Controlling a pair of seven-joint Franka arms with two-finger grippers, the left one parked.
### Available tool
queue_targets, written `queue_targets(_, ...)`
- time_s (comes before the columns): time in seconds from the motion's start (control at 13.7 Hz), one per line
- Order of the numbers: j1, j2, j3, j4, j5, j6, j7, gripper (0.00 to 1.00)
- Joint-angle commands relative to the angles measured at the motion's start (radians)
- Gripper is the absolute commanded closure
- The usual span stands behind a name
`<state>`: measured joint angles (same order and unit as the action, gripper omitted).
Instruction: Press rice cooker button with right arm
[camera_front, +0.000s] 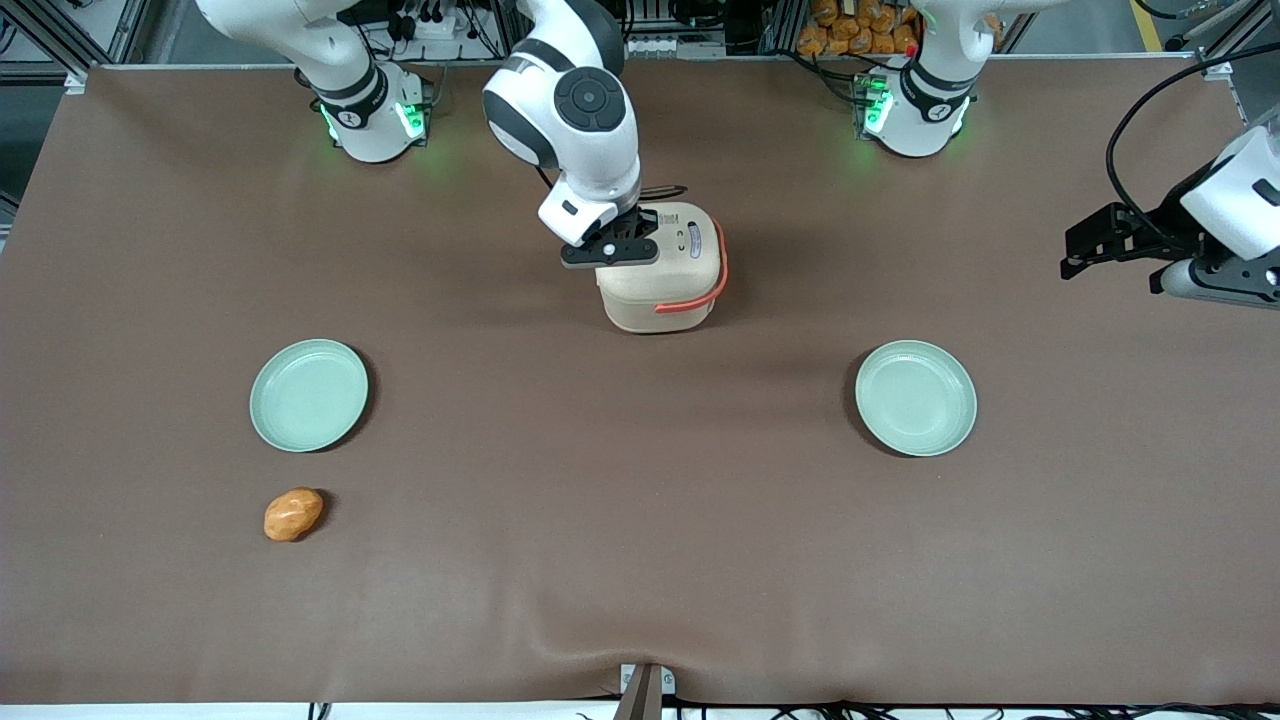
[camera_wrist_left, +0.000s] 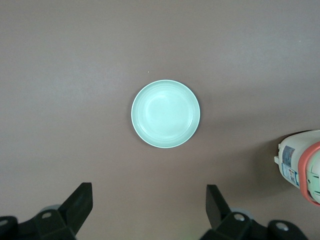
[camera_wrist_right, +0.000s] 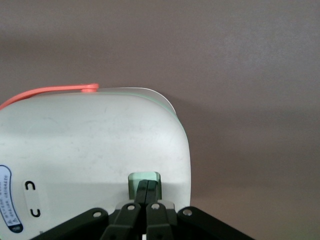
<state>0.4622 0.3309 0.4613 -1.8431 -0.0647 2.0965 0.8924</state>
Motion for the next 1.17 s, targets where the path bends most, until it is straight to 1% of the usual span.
queue_targets(0.0, -0.002, 0.016, 0.002, -0.05, -0.04, 0.062, 0.026, 1.0)
queue_targets(0.15, -0.022, -0.022, 0.004, -0.015, -0.024, 0.022, 0.022, 1.0)
queue_targets(0.22, -0.03, -0.039, 0.004, 0.023, -0.011, -0.036, 0.02, 1.0)
queue_targets(0.29, -0.033, -0.049, 0.002, 0.088, 0.012, -0.102, 0.017, 1.0)
queue_targets(0.44, -0.063, -0.05, -0.006, 0.235, 0.086, -0.261, 0.01, 1.0)
queue_targets(0.51, -0.079, -0.053, -0.019, 0.296, 0.106, -0.324, -0.001, 0.95)
queue_targets(0.59, -0.083, -0.064, -0.053, 0.345, 0.133, -0.389, -0.007, 0.87)
queue_targets(0.66, -0.085, -0.078, -0.09, 0.381, 0.166, -0.439, -0.009, 0.72)
queue_targets(0.73, -0.092, -0.09, -0.128, 0.404, 0.18, -0.472, -0.016, 0.5)
queue_targets(0.8, -0.105, -0.107, -0.153, 0.422, 0.181, -0.493, -0.048, 0.24)
queue_targets(0.88, -0.129, -0.127, -0.162, 0.438, 0.177, -0.51, -0.106, 0.0)
queue_targets(0.95, -0.157, -0.147, -0.171, 0.441, 0.168, -0.524, -0.159, 0.0)
queue_targets(1.1, -0.166, -0.183, -0.274, 0.441, 0.167, -0.536, -0.295, 0.0)
